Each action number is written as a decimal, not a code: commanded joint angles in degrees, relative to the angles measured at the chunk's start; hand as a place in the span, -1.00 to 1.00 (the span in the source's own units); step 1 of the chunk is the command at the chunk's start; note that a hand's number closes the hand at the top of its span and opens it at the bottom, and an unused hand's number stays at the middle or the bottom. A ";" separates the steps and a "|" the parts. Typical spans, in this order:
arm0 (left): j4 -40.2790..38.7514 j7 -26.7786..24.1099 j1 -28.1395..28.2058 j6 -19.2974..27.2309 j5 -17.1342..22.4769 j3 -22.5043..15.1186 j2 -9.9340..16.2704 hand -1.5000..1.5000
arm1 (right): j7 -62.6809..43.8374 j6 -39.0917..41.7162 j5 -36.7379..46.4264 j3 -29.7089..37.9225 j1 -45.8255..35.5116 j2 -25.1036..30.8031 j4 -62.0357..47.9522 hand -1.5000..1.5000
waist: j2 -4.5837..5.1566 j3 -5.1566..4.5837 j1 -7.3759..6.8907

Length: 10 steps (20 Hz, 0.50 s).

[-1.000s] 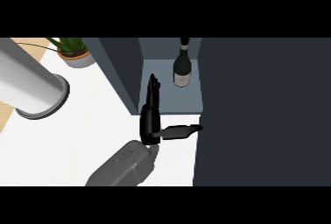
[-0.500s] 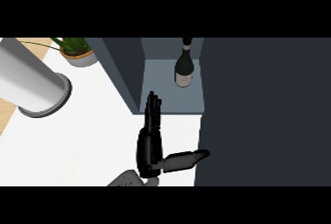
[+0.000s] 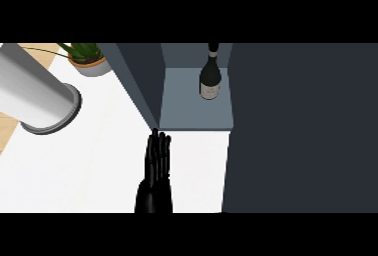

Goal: Pick up the wine, place it into the cabinet and close the cabinet

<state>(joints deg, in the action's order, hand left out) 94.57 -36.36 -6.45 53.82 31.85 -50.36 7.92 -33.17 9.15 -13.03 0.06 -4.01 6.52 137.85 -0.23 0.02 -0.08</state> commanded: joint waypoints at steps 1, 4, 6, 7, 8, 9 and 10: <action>11.63 0.54 6.91 0.83 -2.83 -3.62 7.39 -1.00 | -0.99 1.38 -4.78 -0.20 3.60 -0.28 4.55 -1.00 | -0.05 0.01 -0.14; 10.92 2.71 5.76 -2.22 -2.23 -1.66 8.39 -1.00 | -3.69 2.19 -9.04 -0.04 4.25 0.25 6.13 -1.00 | 0.07 0.00 0.26; 16.12 0.92 10.45 -4.24 -1.99 -1.79 13.69 -1.00 | -4.31 3.68 -8.35 -1.99 3.47 0.78 4.81 1.00 | 0.01 -0.02 -0.09; 18.50 3.56 9.51 -1.94 -3.82 -4.51 13.84 -1.00 | -3.85 4.13 -7.58 -2.43 3.89 0.57 4.11 1.00 | 0.02 0.01 0.01; 19.51 5.37 7.41 -3.24 -2.26 -1.26 14.71 -1.00 | -5.05 5.12 -8.43 -2.66 6.49 1.38 8.37 1.00 | -0.02 0.01 0.45; 22.86 6.39 8.96 0.33 -5.20 -5.12 15.36 -1.00 | -3.22 5.97 -8.84 -1.72 3.90 1.49 3.45 1.00 | 0.02 0.04 0.01; 17.58 2.96 9.88 -6.92 -2.24 -1.04 16.01 -1.00 | -2.61 6.46 -8.11 -2.78 5.69 0.94 5.70 1.00 | 0.10 -0.02 0.27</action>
<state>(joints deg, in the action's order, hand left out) 110.82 -33.02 1.50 51.26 29.00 -52.88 20.43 -34.43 13.70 -14.25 -2.62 -1.30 6.96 137.81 -0.20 0.04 0.06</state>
